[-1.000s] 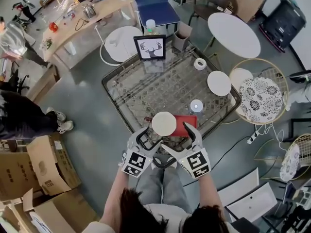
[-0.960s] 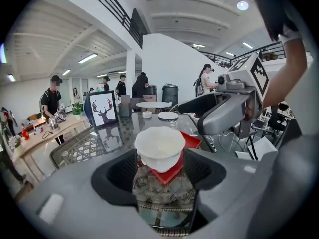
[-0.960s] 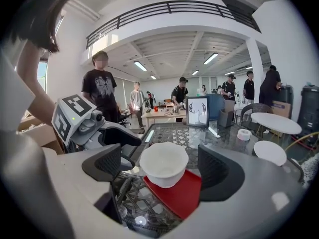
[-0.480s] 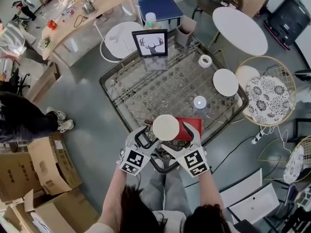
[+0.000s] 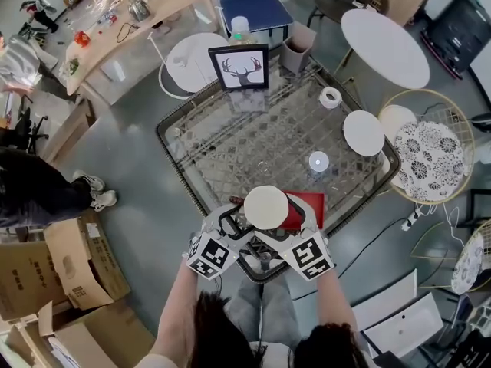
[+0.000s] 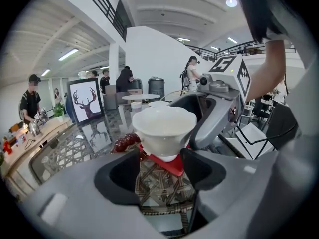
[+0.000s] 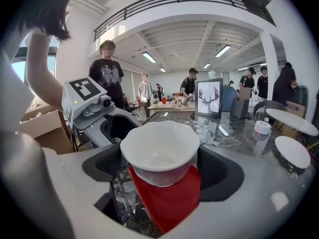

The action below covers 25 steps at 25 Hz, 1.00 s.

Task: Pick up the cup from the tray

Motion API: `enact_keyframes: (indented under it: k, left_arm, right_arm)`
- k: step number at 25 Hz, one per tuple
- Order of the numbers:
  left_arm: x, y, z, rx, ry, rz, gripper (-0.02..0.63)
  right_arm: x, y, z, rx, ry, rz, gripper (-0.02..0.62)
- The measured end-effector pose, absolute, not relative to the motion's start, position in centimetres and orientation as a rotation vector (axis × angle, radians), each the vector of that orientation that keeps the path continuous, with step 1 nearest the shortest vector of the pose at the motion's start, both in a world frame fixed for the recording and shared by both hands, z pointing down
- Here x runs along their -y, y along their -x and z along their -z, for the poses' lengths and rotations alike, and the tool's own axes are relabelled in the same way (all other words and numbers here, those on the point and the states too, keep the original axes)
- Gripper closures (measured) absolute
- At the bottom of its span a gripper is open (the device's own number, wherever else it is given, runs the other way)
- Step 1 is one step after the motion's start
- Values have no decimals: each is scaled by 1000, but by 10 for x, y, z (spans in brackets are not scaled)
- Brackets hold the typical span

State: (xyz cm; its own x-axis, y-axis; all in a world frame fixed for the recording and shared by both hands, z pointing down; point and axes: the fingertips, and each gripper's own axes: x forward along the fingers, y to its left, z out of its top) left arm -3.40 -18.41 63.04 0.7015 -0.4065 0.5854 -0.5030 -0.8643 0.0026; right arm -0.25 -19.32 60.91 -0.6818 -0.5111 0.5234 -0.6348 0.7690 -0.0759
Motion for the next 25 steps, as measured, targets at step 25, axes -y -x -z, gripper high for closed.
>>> enact_keyframes:
  k: [25]
  left_arm:
    - [188, 28, -623, 647, -2865, -976, 393]
  right_arm:
    - [197, -3, -605, 2558, -830, -399, 140]
